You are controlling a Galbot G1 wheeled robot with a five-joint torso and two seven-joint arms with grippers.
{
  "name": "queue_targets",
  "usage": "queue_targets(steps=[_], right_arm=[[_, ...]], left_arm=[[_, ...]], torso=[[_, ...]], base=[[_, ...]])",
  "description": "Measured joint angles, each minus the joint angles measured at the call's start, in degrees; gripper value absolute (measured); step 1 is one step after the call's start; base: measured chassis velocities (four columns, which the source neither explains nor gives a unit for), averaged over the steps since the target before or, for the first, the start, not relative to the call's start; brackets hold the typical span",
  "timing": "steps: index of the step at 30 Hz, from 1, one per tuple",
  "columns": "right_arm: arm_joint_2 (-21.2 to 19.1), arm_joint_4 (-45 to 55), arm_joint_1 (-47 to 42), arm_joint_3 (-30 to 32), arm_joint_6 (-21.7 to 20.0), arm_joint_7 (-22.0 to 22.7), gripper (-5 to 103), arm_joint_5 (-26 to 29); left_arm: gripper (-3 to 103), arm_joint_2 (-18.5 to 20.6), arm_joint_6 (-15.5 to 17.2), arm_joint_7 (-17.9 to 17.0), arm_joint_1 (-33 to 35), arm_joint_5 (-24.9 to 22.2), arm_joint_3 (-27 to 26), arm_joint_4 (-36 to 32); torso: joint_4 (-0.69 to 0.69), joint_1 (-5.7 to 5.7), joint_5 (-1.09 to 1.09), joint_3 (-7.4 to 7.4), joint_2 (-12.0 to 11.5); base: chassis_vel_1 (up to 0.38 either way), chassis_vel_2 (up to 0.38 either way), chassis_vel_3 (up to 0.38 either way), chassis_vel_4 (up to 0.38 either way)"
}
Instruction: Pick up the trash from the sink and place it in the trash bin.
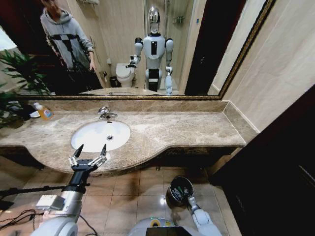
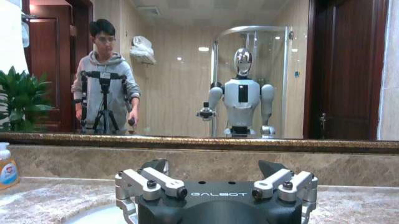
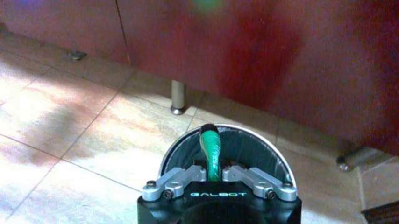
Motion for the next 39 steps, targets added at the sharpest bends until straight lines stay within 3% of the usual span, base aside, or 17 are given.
queue_targets(steps=[13, 16, 19, 22, 24, 25, 30, 35, 38, 39], right_arm=[[0.47, -8.71, 6.41, 1.18, 0.24, 0.24, 6, -6.01], [0.38, -9.34, 6.85, 1.19, 0.23, 0.25, 10, -6.56], [0.05, -10.34, 7.34, 1.22, 0.27, 0.25, 25, -6.87], [-0.02, -10.66, 7.43, 1.26, 0.40, 0.25, 30, -6.88], [-0.15, -10.95, 7.43, 1.30, 0.69, 0.26, 41, -6.82], [-0.15, -10.95, 7.43, 1.30, 0.69, 0.26, 41, -6.82], [-0.46, -10.43, 6.69, 1.30, 0.77, 0.28, 69, -6.61], [-0.51, -9.78, 6.03, 1.33, 0.77, 0.28, 80, -6.51], [-0.48, -8.34, 4.70, 1.77, 0.74, 0.29, 96, -5.84], [-0.48, -8.34, 4.70, 1.77, 0.74, 0.29, 96, -5.84]], left_arm=[[100, 0.00, 0.00, 0.00, 0.00, 0.00, 0.00, 0.00], [100, 0.00, 0.00, 0.00, 0.00, 0.00, 0.00, 0.00], [100, 0.00, 0.00, 0.00, 0.00, 0.00, 0.00, 0.00], [100, 0.00, 0.00, 0.00, 0.00, 0.00, 0.00, 0.00], [100, 0.00, 0.00, 0.00, 0.00, 0.00, 0.00, 0.00], [100, 0.00, 0.00, 0.00, 0.00, 0.00, 0.00, 0.00], [100, 0.00, 0.00, 0.00, 0.00, 0.00, 0.00, 0.00], [100, 0.00, 0.00, 0.00, 0.00, 0.00, 0.00, 0.00], [100, 0.00, 0.00, 0.00, 0.00, 0.00, 0.00, 0.00], [100, 0.00, 0.00, 0.00, 0.00, 0.00, 0.00, 0.00]], torso=[[0.00, 0.00, 0.00, 0.00, 0.00], [0.00, 0.00, 0.01, 0.00, 0.00], [0.00, 0.00, 0.00, 0.00, 0.00], [0.00, 0.00, 0.00, 0.00, 0.00], [0.00, -0.01, 0.00, 0.00, 0.00], [0.00, -0.01, 0.00, 0.00, 0.00], [0.00, -0.01, 0.00, 0.00, 0.00], [0.00, -0.01, 0.00, 0.00, 0.00], [0.00, -0.01, 0.00, 0.00, 0.00], [0.00, -0.01, 0.00, 0.00, 0.00]], base=[[0.000, 0.000, 0.000, 0.000], [0.000, 0.000, 0.000, 0.000], [0.000, 0.000, 0.000, 0.000], [0.000, 0.000, 0.000, 0.000], [0.000, 0.000, 0.000, 0.000], [0.000, 0.000, 0.000, 0.000], [0.000, 0.000, 0.000, 0.000], [0.000, 0.000, 0.000, 0.000], [0.000, 0.000, 0.000, 0.000], [0.000, 0.000, 0.000, 0.000]])
